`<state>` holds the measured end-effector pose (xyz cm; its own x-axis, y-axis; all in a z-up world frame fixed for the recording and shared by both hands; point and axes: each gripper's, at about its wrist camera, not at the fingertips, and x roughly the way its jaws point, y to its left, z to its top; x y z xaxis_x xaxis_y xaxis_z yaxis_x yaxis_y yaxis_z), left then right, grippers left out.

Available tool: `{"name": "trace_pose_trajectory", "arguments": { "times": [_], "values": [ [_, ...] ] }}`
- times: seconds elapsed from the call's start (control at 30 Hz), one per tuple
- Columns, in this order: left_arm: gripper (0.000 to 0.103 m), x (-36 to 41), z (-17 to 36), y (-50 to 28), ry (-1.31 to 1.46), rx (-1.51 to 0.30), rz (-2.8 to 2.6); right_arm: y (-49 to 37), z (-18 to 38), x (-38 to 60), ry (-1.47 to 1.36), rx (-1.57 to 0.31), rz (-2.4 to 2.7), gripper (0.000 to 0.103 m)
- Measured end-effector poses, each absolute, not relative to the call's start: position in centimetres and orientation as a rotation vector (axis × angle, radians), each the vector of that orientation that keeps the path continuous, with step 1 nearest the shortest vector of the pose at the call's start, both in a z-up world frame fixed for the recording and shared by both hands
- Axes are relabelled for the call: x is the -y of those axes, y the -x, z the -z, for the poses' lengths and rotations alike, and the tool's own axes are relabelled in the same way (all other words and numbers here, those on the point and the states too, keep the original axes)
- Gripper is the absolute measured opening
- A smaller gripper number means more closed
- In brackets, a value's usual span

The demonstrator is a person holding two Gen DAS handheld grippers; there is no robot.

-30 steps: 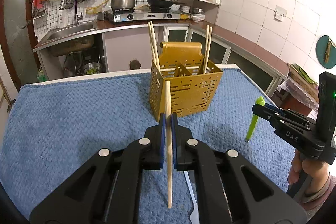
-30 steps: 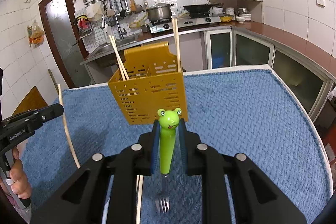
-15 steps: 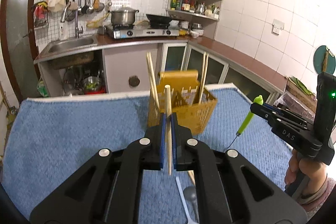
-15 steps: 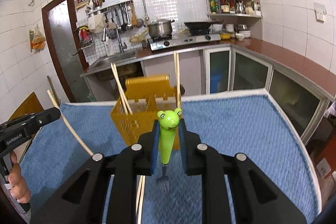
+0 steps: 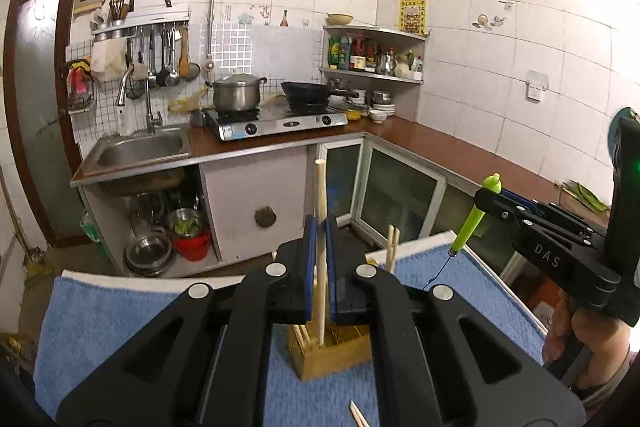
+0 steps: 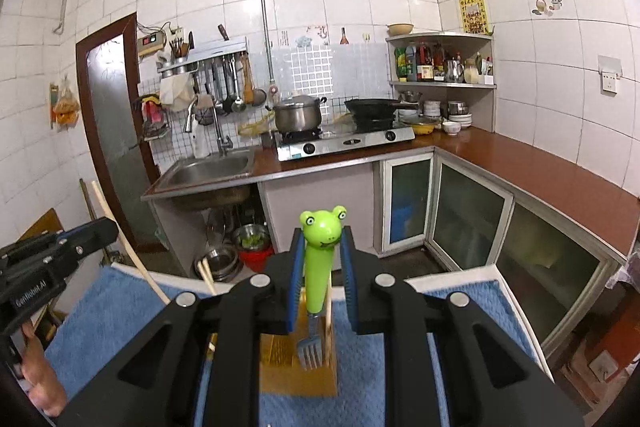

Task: Organize utensils
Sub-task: 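Insert the frog fork with the right tool while the left tool inserts its chopstick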

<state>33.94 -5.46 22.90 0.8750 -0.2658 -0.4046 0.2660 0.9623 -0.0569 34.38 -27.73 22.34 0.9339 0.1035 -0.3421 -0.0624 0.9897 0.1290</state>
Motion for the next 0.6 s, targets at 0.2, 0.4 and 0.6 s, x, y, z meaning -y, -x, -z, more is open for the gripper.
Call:
{"name": "trace_pose_trajectory", "arguments": {
  "times": [0.2,0.4,0.6],
  "values": [
    [0.004,6.7,-19.1,-37.4,-0.017,-0.455,0.259,-37.5,-19.1,27.3,-0.123,-0.392,-0.086,0.018],
    [0.004,6.4,-13.3,-39.6,-0.018,-0.542,0.262,-39.6,-13.6,27.0,-0.092,-0.453,-0.089,0.018],
    [0.004,5.7,-9.3,-40.8,-0.008,-0.615,0.259,-40.7,-10.1,26.9,-0.091,-0.513,-0.111,0.019]
  ]
}}
